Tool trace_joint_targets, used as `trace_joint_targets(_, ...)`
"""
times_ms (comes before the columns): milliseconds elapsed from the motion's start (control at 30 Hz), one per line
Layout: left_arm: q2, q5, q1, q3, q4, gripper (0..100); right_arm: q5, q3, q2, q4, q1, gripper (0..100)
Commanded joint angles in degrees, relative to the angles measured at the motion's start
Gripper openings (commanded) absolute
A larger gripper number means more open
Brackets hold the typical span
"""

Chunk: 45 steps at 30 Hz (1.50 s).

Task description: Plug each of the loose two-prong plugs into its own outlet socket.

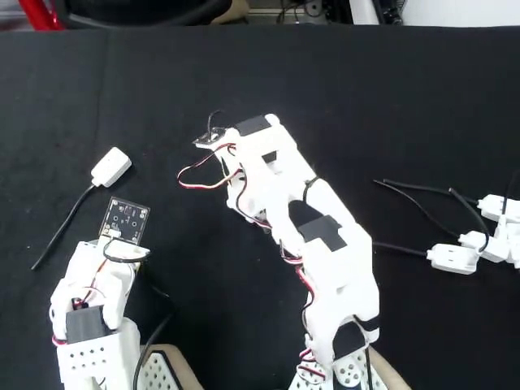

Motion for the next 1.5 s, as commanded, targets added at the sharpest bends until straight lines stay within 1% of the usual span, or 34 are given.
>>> trace_joint_targets(0, -0.5, 0.3, -0.4, 1.1, -0.6, 13, 0.4, -2.9, -0.6, 0.5, -0.7, 15.9)
trace_joint_targets(33, -0.5, 0.3, -0.4, 1.1, -0.6, 13, -0.4, -3.8, -0.5, 0.4, -0.7, 15.9)
trace_joint_targets(133, -0.5, 0.3, -0.4, 1.1, -0.6, 13, -6.2, -7.0, -0.5, 0.4, -0.6, 15.9)
trace_joint_targets(233, -0.5, 0.3, -0.4, 1.1, -0.6, 13, -8.4, -8.7, -0.4, 0.4, -0.5, 15.9)
trace_joint_targets(333, -0.5, 0.3, -0.4, 1.1, -0.6, 13, -8.7, -8.7, -0.1, 0.3, -0.4, 15.9)
trace_joint_targets(467, -0.5, 0.3, -0.4, 1.1, -0.6, 13, -8.5, -10.2, 3.7, 0.4, -0.4, 15.9)
trace_joint_targets(533, -0.5, 0.3, -0.4, 1.1, -0.6, 13, -8.5, -12.6, 6.4, 1.3, -0.4, 15.8)
trace_joint_targets(633, -0.5, 0.3, -0.4, 1.1, -0.6, 13, -8.7, -17.7, 9.6, 5.5, -0.4, 15.8)
trace_joint_targets(700, -0.5, 0.3, -0.4, 1.1, -0.6, 13, -8.7, -21.0, 11.3, 7.6, -0.4, 13.6)
trace_joint_targets(767, -0.5, 0.3, -0.4, 1.1, -0.6, 13, -8.5, -23.2, 12.8, 8.3, -0.1, 11.3)
trace_joint_targets(867, -0.5, 0.3, -0.4, 1.1, -0.6, 13, -8.5, -25.0, 14.8, 8.4, 1.1, 10.9)
trace_joint_targets(1033, -0.5, 0.3, -0.4, 1.1, -0.6, 13, -8.4, -25.4, 15.0, 10.2, 2.3, 10.9)
trace_joint_targets(1167, -0.4, -2.4, -0.3, 1.1, -0.4, 13, -8.4, -25.3, 13.6, 11.4, 2.1, 10.7)
trace_joint_targets(1467, -0.4, -2.5, -0.1, 1.1, 0.1, 13, -8.5, -24.8, 13.6, 11.8, 2.3, 10.0)
